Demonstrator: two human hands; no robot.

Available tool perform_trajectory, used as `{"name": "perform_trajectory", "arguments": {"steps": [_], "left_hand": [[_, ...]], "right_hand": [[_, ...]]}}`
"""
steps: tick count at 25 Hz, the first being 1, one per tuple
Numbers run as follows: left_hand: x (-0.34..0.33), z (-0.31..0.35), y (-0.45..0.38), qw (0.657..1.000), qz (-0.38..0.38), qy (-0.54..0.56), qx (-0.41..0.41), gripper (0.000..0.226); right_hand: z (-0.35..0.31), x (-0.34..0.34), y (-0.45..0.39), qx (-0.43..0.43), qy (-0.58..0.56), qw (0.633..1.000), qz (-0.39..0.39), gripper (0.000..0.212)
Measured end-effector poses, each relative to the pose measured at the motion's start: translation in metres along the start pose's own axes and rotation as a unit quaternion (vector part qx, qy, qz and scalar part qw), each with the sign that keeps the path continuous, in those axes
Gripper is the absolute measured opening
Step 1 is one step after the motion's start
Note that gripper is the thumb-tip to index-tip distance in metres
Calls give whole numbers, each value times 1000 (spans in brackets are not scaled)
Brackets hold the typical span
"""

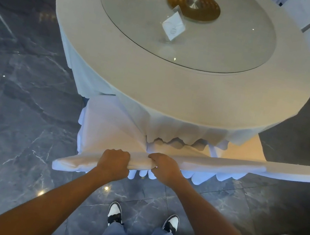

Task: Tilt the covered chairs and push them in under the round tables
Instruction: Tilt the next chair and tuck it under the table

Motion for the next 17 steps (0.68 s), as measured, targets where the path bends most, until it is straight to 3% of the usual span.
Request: {"name": "perform_trajectory", "arguments": {"steps": [6, 9, 13, 17], "left_hand": [[17, 49, -26, 994, -24, 105, -16, 22], [42, 92, -49, 977, 14, 211, -3, 34], [76, 182, -91, 959, 65, 274, -42, 30], [96, 307, -128, 956, 32, 273, -105, 31]], "right_hand": [[30, 38, 22, 29, 28, 997, 68, 35], [73, 81, 43, 40, 19, 986, 163, 30], [171, 141, 86, 0, -1, 961, 278, 26], [298, 192, 150, -69, -14, 949, 309, 41]]}}
Point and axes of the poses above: each hand's wrist, its own y-axis away from the middle knuckle, its own x-axis out of the back of the hand, z = x × y, the point moved 3 cm from there along -y, towards the middle knuckle, and after that the axes turned 2 degrees about z, right-handed, at the moved point
